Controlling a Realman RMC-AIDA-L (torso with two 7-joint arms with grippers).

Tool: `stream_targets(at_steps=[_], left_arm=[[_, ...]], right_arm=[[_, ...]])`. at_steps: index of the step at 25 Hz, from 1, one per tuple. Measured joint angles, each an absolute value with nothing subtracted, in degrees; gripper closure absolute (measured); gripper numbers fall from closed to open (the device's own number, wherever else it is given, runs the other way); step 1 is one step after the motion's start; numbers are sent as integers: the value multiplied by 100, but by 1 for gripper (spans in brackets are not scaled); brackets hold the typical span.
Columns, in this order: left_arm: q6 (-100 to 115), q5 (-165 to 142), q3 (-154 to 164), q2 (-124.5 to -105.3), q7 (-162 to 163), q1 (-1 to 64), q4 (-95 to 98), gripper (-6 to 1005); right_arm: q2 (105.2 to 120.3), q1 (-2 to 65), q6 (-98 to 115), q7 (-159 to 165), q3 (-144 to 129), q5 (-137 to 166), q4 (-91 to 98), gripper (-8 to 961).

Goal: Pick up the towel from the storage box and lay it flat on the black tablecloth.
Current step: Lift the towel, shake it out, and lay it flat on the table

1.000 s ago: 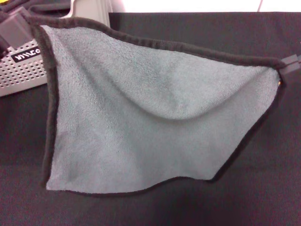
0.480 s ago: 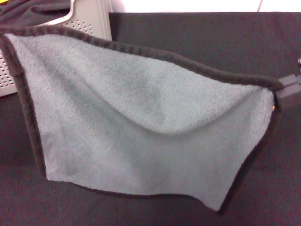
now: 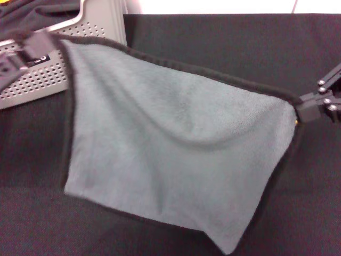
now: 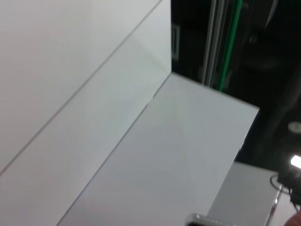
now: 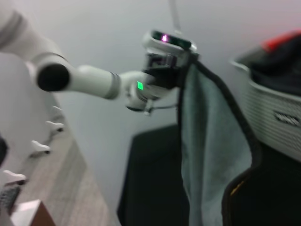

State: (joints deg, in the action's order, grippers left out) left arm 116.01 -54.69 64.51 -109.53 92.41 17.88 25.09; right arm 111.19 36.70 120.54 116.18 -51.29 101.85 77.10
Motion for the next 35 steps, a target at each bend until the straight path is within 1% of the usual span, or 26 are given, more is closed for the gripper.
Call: stream_targets(at_steps=[3, 4, 6, 7, 8, 11, 14, 19, 22, 26, 29, 31, 35], left_arm=[[11347, -5737, 6451, -10971, 8997, 2238, 2120, 971], [11166, -5804, 6451, -10995, 8950, 2341, 2076, 971], [10808, -5895, 6451, -11040, 8876, 2500, 2033, 971], [10660, -5917, 6451, -11057, 8841, 2557, 2023, 971], [10515, -5924, 6451, -11075, 8793, 2614, 2015, 971], [10177, -5918, 6450, -11131, 8664, 2720, 2000, 971], [9807, -5917, 6450, -11219, 8517, 2813, 2000, 971], [9240, -5930, 6451, -11372, 8225, 2898, 1994, 971], [8901, -5945, 6481, -11472, 8005, 2941, 1992, 971], [8529, -5990, 6492, -11593, 7606, 2972, 1989, 971], [8235, -6034, 6494, -11674, 7302, 2985, 1986, 971], [8038, -6091, 6494, -11717, 7110, 2994, 1986, 971], [7652, -6149, 6498, -11803, 6649, 3026, 1986, 971]], right_arm=[[11007, 3899, 11814, 11318, -5119, 10665, 7068, 946], [10984, 3926, 11783, 11277, -5119, 10701, 6976, 946], [10888, 4003, 11614, 11121, -5117, 10822, 6630, 946], [10888, 4003, 11614, 11121, -5117, 10822, 6630, 946], [10805, 4037, 11382, 11000, -5118, 10980, 6368, 946], [10770, 4074, 11154, 10894, -5123, 11196, 6161, 946], [10769, 4107, 10862, 10823, -5146, 11498, 5996, 946], [10807, 4188, 10412, 10800, -5181, 11937, 5761, 946], [10862, 4270, 10106, 10797, -5190, 12239, 5599, 947], [11018, 4388, 9558, 10795, -5231, 12777, 5444, 947], [11166, 4478, 9300, 10793, -5271, 13129, 5385, 947], [11230, 4515, 9222, 10793, -5278, 13260, 5365, 947], [11300, 4544, 8902, 10796, -5318, 13417, 5306, 947]])
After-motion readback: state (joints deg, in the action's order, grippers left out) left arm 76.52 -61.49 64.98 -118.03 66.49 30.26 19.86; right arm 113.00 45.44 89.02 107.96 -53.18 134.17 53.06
